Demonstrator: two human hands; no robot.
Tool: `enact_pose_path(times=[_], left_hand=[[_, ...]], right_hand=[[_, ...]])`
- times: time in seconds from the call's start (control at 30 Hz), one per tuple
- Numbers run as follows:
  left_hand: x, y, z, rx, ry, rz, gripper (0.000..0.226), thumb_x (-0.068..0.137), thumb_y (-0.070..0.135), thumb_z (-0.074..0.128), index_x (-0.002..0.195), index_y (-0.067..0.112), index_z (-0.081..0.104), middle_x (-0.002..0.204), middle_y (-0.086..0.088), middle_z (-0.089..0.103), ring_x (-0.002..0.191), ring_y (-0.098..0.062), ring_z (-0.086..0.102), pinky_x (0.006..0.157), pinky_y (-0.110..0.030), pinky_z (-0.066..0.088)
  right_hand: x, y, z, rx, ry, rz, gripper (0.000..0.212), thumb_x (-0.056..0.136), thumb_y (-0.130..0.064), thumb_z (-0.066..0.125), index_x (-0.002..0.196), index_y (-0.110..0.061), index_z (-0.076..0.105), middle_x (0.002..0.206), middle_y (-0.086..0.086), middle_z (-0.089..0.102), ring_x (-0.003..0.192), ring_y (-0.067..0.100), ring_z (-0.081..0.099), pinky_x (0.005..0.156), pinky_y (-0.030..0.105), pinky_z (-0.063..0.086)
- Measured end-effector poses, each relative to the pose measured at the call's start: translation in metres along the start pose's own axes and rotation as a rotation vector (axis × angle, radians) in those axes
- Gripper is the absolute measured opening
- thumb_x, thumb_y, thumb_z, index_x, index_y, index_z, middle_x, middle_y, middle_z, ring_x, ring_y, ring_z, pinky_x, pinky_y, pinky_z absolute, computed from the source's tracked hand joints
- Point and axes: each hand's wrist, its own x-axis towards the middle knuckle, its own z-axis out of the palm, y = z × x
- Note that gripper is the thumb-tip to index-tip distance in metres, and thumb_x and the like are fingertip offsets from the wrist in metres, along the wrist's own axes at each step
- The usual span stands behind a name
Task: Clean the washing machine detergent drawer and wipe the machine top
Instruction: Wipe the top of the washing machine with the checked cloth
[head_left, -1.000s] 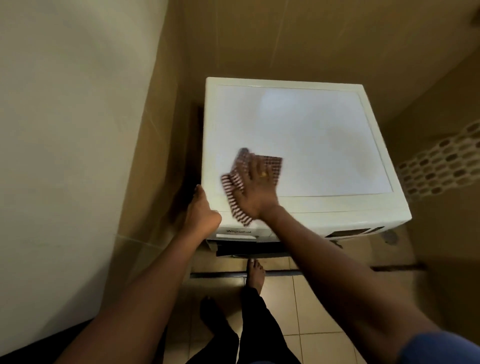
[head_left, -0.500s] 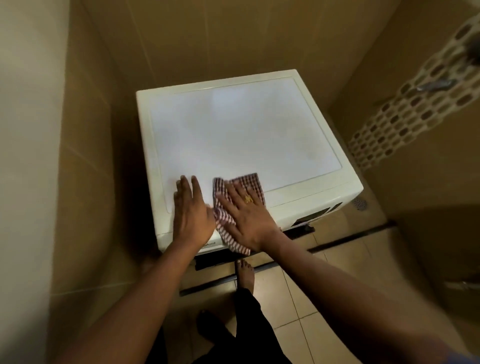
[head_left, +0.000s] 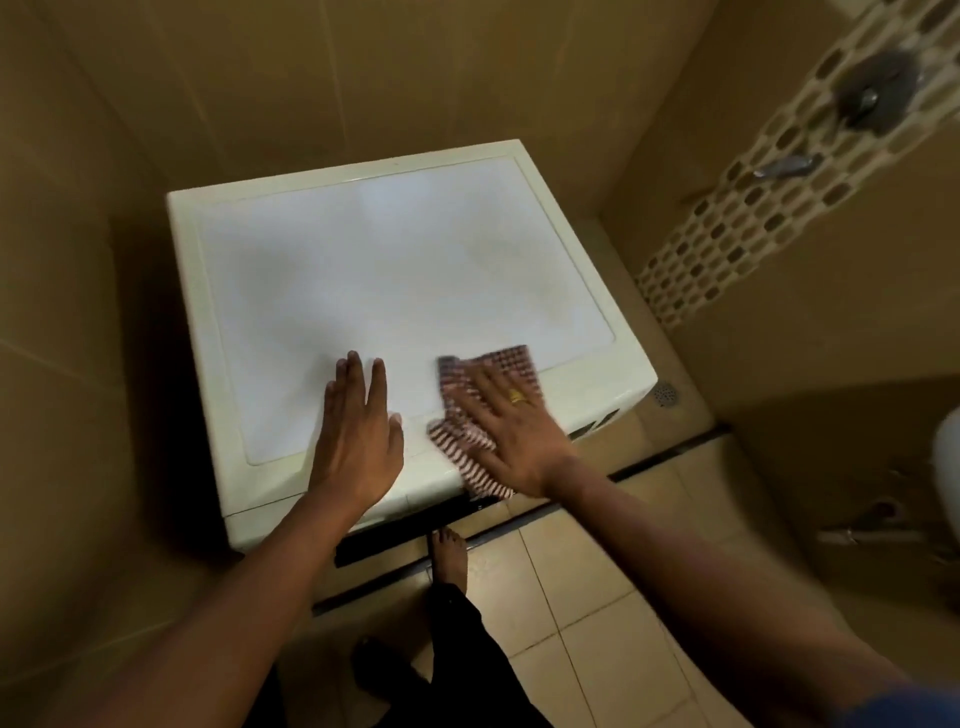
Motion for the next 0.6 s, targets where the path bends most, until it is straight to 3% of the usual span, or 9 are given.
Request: enact_pose_path(times=[0.1,0.2,0.27,0.33,0.4,0.5,0.6], left_hand=[[0.011,0.014,0.002,0.003,-0.026,0.046,0.071,0.102,0.024,0.048,0.16,0.0,0.015,0.165,-0.03,0.004,0.155,-0.04,0.004,0.126,-0.052,0.014],[0.03,0.03,0.009,0.031,-0.049,0.101,0.073,0.102,0.027,0.048,0.161,0.002,0.014,0.165,-0.03,0.004,0.155,-0.042,0.004,0.126,-0.054,0.015],[0.046,0.043,0.013,0.034,-0.073,0.12,0.075,0.101,0.028,0.051,0.161,0.004,0.014,0.165,-0.031,0.005,0.155,-0.043,0.004,0.125,-0.056,0.014],[0.066,0.053,0.015,0.04,-0.084,0.138,0.076,0.1,0.03,0.053,0.161,0.005,0.016,0.165,-0.03,0.008,0.155,-0.043,0.005,0.124,-0.059,0.014],[0.082,0.059,0.015,0.062,-0.087,0.129,0.075,0.1,0.033,0.049,0.162,0.007,0.016,0.165,-0.029,0.009,0.155,-0.042,0.006,0.122,-0.063,0.015],[0.103,0.058,0.014,0.097,-0.093,0.105,0.073,0.101,0.035,0.046,0.162,0.009,0.015,0.166,-0.028,0.009,0.155,-0.042,0.006,0.119,-0.067,0.019],[0.127,0.055,0.014,0.095,-0.096,0.084,0.073,0.101,0.034,0.048,0.162,0.011,0.015,0.166,-0.027,0.01,0.155,-0.041,0.01,0.117,-0.067,0.025]], right_hand=[[-0.01,0.07,-0.011,0.055,0.005,0.344,0.073,0.105,-0.063,0.016,0.163,-0.028,-0.01,0.169,0.005,-0.02,0.156,0.024,-0.019,0.127,0.054,-0.001],[0.032,0.078,-0.013,0.137,0.022,0.627,0.078,0.101,-0.068,0.012,0.163,-0.026,-0.007,0.169,0.011,-0.016,0.156,0.032,-0.016,0.126,0.055,-0.007],[0.045,0.049,-0.009,0.146,0.03,0.553,0.077,0.102,-0.067,0.014,0.163,-0.024,-0.01,0.169,0.013,-0.015,0.155,0.034,-0.017,0.125,0.057,-0.007],[0.023,0.034,-0.005,0.104,0.01,0.269,0.075,0.105,-0.063,0.019,0.163,-0.025,-0.008,0.17,0.01,-0.015,0.156,0.029,-0.017,0.126,0.057,0.0],[-0.008,0.058,-0.004,0.058,0.004,0.144,0.074,0.104,-0.064,0.016,0.163,-0.026,-0.009,0.17,0.004,-0.018,0.156,0.024,-0.019,0.126,0.056,0.003],[-0.006,0.125,-0.006,0.065,0.054,0.406,0.075,0.102,-0.067,0.012,0.163,-0.026,-0.005,0.171,0.004,-0.015,0.157,0.022,-0.018,0.126,0.056,0.004],[0.055,0.146,-0.01,0.115,0.101,0.624,0.077,0.101,-0.068,0.015,0.164,-0.025,-0.001,0.17,0.009,-0.013,0.156,0.028,-0.017,0.126,0.056,-0.002]])
